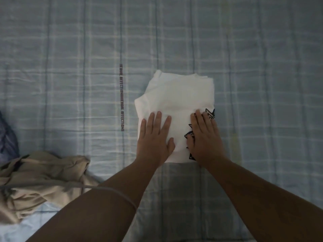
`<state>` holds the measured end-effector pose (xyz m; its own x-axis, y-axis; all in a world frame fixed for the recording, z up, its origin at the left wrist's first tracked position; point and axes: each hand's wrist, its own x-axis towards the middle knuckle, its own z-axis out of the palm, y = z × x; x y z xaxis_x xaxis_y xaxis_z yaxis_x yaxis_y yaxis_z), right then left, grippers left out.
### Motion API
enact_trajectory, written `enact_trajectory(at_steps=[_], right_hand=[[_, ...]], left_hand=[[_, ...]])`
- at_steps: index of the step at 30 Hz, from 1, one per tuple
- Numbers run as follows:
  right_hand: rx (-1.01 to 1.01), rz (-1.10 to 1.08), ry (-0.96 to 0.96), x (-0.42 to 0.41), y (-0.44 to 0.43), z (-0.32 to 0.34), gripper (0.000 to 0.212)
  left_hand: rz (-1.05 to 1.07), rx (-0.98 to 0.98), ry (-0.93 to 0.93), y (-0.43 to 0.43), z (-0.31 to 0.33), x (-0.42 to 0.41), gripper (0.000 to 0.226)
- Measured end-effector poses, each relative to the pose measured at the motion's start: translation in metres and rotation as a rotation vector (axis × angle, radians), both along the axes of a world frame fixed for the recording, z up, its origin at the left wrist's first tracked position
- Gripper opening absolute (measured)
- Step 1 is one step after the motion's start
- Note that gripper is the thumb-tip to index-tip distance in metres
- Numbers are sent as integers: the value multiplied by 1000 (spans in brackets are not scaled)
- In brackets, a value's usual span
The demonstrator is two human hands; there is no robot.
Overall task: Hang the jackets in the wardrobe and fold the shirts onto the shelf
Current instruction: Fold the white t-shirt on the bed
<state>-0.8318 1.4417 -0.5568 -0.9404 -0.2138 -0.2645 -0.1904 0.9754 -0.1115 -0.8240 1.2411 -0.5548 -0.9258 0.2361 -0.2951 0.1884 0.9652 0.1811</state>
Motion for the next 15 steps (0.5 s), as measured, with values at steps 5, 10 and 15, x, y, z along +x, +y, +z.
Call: enact_trajectory(at_steps=[5, 10, 15], right_hand=[[-1, -15, -48, -2, -3, 11, 68], [-86, -40, 62, -23, -8, 45, 61], [0, -43, 37, -86, -7, 36, 66]], left_hand=[[1, -17, -29, 0, 8, -3, 71], [1, 38, 57, -1, 33, -15, 67], [-26, 47, 145, -2, 29, -85, 66]])
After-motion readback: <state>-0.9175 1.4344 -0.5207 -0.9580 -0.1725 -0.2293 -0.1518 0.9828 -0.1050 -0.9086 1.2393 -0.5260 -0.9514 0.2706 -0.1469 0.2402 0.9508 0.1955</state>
